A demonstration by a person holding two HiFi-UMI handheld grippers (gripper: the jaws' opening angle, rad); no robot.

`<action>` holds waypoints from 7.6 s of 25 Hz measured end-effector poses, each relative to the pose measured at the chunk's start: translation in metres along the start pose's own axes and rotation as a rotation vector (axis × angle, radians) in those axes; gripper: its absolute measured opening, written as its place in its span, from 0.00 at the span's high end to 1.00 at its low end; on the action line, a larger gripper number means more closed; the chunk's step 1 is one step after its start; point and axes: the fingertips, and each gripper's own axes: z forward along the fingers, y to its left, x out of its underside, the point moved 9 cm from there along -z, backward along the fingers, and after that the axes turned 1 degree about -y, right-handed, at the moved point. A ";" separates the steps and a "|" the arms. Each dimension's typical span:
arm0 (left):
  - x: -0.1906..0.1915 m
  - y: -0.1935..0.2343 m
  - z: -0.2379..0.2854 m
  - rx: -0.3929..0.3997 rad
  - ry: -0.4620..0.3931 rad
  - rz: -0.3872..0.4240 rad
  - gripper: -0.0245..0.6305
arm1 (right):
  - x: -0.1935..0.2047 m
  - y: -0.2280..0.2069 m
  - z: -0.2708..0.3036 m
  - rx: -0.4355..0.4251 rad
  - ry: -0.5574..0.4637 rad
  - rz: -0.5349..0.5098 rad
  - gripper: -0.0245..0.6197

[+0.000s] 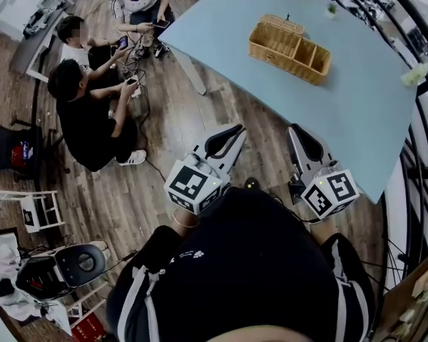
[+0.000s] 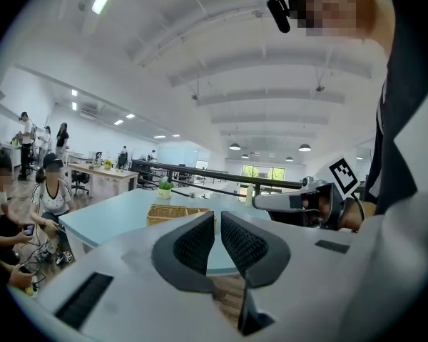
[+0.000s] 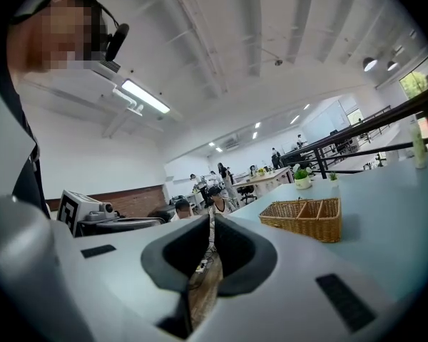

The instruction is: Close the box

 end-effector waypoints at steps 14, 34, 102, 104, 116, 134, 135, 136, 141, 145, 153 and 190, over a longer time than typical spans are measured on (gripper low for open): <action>-0.001 0.029 0.050 0.037 0.023 -0.022 0.92 | -0.009 -0.044 0.023 0.021 0.029 0.012 0.89; -0.034 0.152 0.192 0.240 0.044 0.007 0.92 | -0.055 -0.128 0.118 0.221 -0.008 0.019 0.85; 0.091 0.398 0.464 0.479 0.550 -1.027 0.67 | -0.040 -0.321 0.275 0.414 0.250 0.415 0.72; 0.088 0.397 0.466 0.485 0.543 -1.039 0.76 | -0.041 -0.320 0.275 0.411 0.245 0.409 0.72; 0.050 0.390 0.456 0.504 0.371 -0.890 0.85 | -0.047 -0.316 0.263 0.426 0.170 0.396 0.72; 0.012 0.380 0.440 0.666 0.224 -0.609 0.86 | -0.065 -0.333 0.274 0.442 0.067 0.292 0.64; 0.010 0.379 0.439 0.675 0.216 -0.592 0.86 | -0.065 -0.334 0.274 0.442 0.072 0.288 0.64; 0.009 0.378 0.438 0.681 0.209 -0.576 0.86 | -0.064 -0.335 0.274 0.440 0.077 0.287 0.64; 0.006 0.376 0.433 0.739 0.177 -0.509 0.86 | -0.067 -0.333 0.274 0.404 0.065 0.274 0.64; 0.000 0.373 0.425 0.770 0.169 -0.481 0.86 | -0.075 -0.323 0.275 0.365 0.062 0.208 0.66; -0.003 0.365 0.412 0.725 0.153 -0.373 0.85 | -0.076 -0.306 0.273 0.320 0.063 0.184 0.73; -0.003 0.331 0.356 0.643 0.151 -0.154 0.74 | -0.054 -0.248 0.232 0.353 0.075 0.176 0.76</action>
